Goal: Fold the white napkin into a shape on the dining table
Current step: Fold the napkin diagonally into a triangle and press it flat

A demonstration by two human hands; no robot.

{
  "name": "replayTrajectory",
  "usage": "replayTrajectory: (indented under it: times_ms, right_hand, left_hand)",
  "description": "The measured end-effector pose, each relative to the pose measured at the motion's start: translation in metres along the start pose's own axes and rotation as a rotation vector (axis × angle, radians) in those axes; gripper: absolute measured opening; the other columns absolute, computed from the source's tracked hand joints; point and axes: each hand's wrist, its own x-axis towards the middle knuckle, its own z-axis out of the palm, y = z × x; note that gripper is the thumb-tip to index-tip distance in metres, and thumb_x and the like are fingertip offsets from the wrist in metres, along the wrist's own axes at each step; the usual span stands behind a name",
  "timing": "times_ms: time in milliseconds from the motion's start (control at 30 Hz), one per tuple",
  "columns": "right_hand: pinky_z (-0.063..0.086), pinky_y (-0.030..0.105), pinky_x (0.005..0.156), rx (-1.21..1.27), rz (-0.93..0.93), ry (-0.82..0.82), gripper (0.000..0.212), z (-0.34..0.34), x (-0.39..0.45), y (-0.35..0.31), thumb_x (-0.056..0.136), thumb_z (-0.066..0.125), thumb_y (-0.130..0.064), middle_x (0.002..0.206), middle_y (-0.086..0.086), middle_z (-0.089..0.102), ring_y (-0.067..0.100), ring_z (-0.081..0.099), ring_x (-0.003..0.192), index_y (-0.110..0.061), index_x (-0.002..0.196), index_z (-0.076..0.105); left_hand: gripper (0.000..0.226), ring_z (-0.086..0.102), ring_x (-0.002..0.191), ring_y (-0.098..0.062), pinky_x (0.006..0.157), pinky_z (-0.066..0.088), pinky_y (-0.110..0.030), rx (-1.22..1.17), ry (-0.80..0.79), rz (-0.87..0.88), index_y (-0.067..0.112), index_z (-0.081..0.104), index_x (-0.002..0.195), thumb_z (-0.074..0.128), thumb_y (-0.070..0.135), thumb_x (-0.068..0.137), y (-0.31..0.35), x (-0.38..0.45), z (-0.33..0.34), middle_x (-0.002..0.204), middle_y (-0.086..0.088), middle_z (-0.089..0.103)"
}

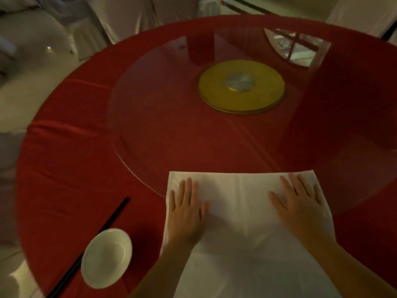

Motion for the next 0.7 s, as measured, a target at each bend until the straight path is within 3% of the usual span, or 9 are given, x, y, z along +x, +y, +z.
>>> replayTrajectory:
  times_ms: [67,133,200,267,433,500,600,700]
  right_hand:
    - [0.038,0.048,0.100,0.128,-0.108,-0.001,0.040,-0.006,0.020,-0.040,0.092,0.056,-0.035,0.126,0.014,0.062,0.034,0.054,0.118,-0.008,0.121,0.062]
    - [0.047,0.042,0.088,0.314,-0.220,-0.097,0.030,-0.012,0.041,-0.089,0.092,0.059,-0.027,0.115,0.011,0.068,0.030,0.060,0.104,-0.010,0.116,0.066]
    - [0.051,0.038,0.082,0.424,-0.319,-0.197,0.028,-0.015,0.060,-0.137,0.094,0.055,-0.027,0.110,0.006,0.068,0.024,0.062,0.098,-0.014,0.116,0.067]
    - [0.052,0.038,0.083,0.436,-0.394,-0.276,0.029,-0.013,0.077,-0.180,0.095,0.051,-0.026,0.113,0.004,0.067,0.022,0.062,0.099,-0.017,0.118,0.065]
    - [0.049,0.040,0.092,0.296,-0.517,-0.406,0.034,0.005,0.101,-0.239,0.095,0.047,-0.015,0.130,0.007,0.058,0.028,0.057,0.114,-0.018,0.126,0.060]
    - [0.047,0.041,0.095,0.182,-0.559,-0.466,0.038,0.015,0.103,-0.246,0.096,0.044,-0.014,0.137,0.008,0.050,0.029,0.053,0.119,-0.019,0.133,0.054]
    - [0.051,0.038,0.087,0.135,-0.581,-0.445,0.035,0.024,0.101,-0.250,0.095,0.047,-0.011,0.131,0.008,0.051,0.027,0.058,0.108,-0.018,0.127,0.058]
    - [0.050,0.035,0.076,0.174,-0.582,-0.382,0.023,0.022,0.097,-0.248,0.095,0.049,-0.013,0.117,0.006,0.057,0.024,0.060,0.094,-0.017,0.112,0.064]
  left_hand:
    - [0.066,-0.004,0.146,-0.024,0.117,-0.003,-0.042,-0.076,0.004,-0.044,0.015,0.009,0.149,0.006,0.051,0.094,0.005,-0.021,-0.007,0.155,-0.002,0.000]
    - [0.062,0.020,0.144,-0.030,0.114,0.019,-0.047,-0.142,0.027,-0.114,0.010,0.027,0.148,0.025,0.043,0.095,0.006,-0.046,-0.013,0.155,-0.008,0.020]
    - [0.056,0.045,0.130,-0.035,0.099,0.042,-0.048,-0.188,0.067,-0.202,0.008,0.045,0.139,0.049,0.036,0.090,0.003,-0.067,-0.014,0.144,-0.014,0.046]
    - [0.053,0.057,0.113,-0.036,0.086,0.050,-0.046,-0.217,0.089,-0.296,0.008,0.053,0.132,0.064,0.029,0.084,-0.006,-0.085,-0.012,0.131,-0.015,0.057]
    - [0.056,0.061,0.097,-0.029,0.076,0.053,-0.038,-0.273,0.100,-0.290,0.010,0.054,0.130,0.073,0.022,0.079,-0.031,-0.115,-0.011,0.114,-0.009,0.064]
    - [0.059,0.059,0.101,-0.026,0.080,0.051,-0.037,-0.254,0.118,-0.307,0.012,0.050,0.134,0.070,0.027,0.081,-0.037,-0.120,-0.010,0.116,-0.007,0.062]
    - [0.062,0.043,0.119,-0.019,0.097,0.040,-0.033,-0.313,0.074,-0.474,0.022,0.029,0.147,0.054,0.035,0.092,-0.044,-0.118,-0.006,0.134,0.000,0.048]
    - [0.064,0.040,0.120,-0.019,0.100,0.038,-0.034,-0.342,0.057,-0.525,0.024,0.023,0.148,0.053,0.033,0.093,-0.045,-0.116,-0.004,0.135,0.000,0.045]
